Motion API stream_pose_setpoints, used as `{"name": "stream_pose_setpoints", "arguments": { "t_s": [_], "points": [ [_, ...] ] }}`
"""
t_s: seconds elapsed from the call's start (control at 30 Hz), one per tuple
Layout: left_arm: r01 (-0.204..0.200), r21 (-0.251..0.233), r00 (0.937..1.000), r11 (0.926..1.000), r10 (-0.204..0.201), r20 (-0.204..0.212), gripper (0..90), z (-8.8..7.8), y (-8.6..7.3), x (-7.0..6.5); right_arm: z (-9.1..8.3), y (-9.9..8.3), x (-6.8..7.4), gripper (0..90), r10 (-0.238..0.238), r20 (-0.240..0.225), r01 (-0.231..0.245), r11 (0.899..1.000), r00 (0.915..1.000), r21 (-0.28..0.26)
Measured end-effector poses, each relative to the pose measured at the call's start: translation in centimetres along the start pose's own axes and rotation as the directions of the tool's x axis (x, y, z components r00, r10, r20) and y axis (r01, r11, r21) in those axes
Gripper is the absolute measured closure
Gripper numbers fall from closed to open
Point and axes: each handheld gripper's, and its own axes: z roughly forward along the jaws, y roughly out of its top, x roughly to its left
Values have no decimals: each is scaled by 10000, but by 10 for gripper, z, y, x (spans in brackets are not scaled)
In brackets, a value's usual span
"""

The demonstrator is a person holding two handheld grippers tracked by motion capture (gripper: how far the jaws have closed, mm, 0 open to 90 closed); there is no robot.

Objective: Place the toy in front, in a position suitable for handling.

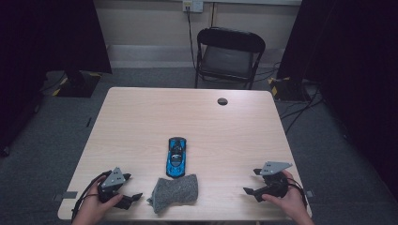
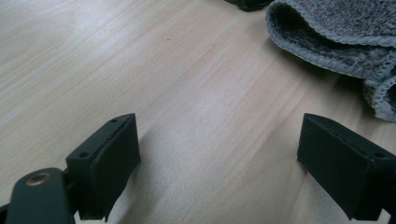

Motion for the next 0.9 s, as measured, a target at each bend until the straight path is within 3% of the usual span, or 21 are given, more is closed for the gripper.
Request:
{"name": "stream_pose_setpoints", "arguments": {
  "t_s": [0.17,0.5,0.9],
  "points": [
    [4,-1,10000,10000,-4,2,124,0,0,0,7,13,9,149,-88,-506,79,9998,9987,-193],
    [2,-3,10000,10000,-2,1,124,0,0,0,24,36,19,151,3,-917,-32,9995,9958,-320],
    [5,4,10000,10000,-5,1,124,0,0,0,40,72,38,151,-949,-1361,931,9955,9861,-194]
  ]
}}
